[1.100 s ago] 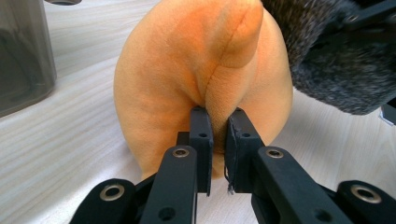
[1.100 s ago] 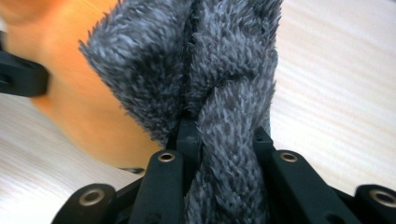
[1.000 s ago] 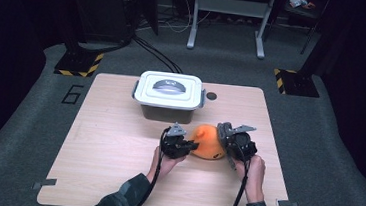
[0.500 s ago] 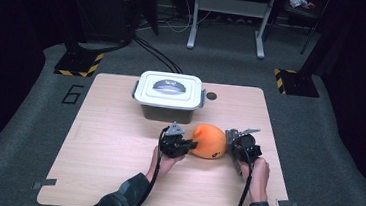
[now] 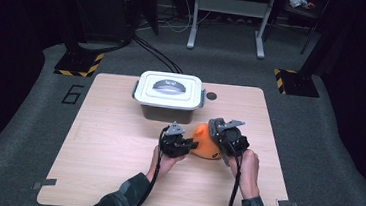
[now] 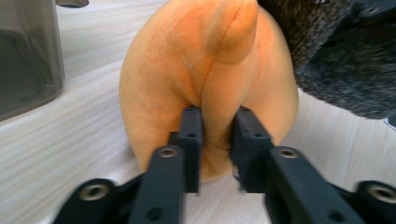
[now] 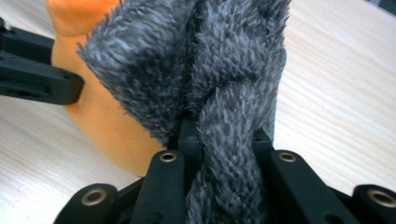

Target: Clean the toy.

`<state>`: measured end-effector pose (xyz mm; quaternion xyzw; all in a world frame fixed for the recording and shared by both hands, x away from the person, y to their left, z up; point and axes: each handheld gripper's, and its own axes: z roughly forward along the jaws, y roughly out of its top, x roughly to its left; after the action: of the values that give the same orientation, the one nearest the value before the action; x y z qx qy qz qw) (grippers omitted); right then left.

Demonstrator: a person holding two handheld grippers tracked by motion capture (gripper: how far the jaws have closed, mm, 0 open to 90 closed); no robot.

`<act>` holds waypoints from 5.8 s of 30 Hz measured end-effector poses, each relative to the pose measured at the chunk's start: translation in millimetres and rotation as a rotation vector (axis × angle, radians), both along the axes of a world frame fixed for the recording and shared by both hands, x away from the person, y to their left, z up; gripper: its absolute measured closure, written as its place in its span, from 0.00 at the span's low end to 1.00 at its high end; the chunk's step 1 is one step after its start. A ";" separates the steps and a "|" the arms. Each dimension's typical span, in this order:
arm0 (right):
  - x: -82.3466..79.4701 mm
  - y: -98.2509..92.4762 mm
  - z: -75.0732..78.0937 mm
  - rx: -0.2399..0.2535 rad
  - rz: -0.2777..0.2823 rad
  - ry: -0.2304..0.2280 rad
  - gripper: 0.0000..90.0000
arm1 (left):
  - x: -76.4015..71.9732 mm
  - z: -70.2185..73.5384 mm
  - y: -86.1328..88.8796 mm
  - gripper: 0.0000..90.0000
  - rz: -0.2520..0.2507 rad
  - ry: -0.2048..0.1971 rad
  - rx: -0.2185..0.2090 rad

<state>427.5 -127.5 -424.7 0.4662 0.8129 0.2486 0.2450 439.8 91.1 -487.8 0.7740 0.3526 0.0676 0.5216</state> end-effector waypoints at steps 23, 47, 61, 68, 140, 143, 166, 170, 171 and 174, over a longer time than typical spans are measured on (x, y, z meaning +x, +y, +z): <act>1.8 -26.2 -16.9 0.010 -0.032 0.012 0.84 | 11.7 -18.6 4.5 0.71 -0.024 0.052 -0.023; -28.3 -18.8 34.9 0.065 -0.002 -0.163 0.84 | 8.2 30.7 -13.3 0.93 -0.059 -0.139 0.062; -10.9 -9.0 13.2 0.035 -0.022 -0.078 0.84 | 3.1 30.6 -30.1 0.93 -0.119 -0.175 0.102; -7.1 -26.1 8.7 0.018 -0.101 -0.064 0.84 | 4.2 30.6 -29.6 0.93 -0.124 -0.175 0.095; -23.1 -27.6 20.9 0.039 -0.080 -0.153 0.83 | 2.8 22.0 -22.4 0.93 -0.131 -0.163 0.089; -31.1 -35.1 23.0 0.054 -0.098 -0.166 0.83 | 4.0 21.8 -20.2 0.93 -0.123 -0.162 0.079; -27.5 -72.4 -25.6 0.097 -0.195 -0.066 0.83 | -12.2 48.2 -9.6 0.93 -0.123 -0.231 0.068; -25.2 -72.6 -31.3 0.089 -0.191 -0.056 0.83 | -17.2 54.1 -1.9 0.93 -0.121 -0.234 0.068; -24.7 -71.8 -32.7 0.088 -0.191 -0.059 0.83 | -18.8 55.2 0.0 0.93 -0.120 -0.232 0.067; -24.0 -70.8 -35.0 0.088 -0.188 -0.052 0.82 | -22.6 58.2 5.6 0.93 -0.112 -0.233 0.066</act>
<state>403.5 -198.3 -459.7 0.5442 0.7471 0.2720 0.2677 417.1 96.7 -429.7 0.7962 0.2434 0.1392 0.5362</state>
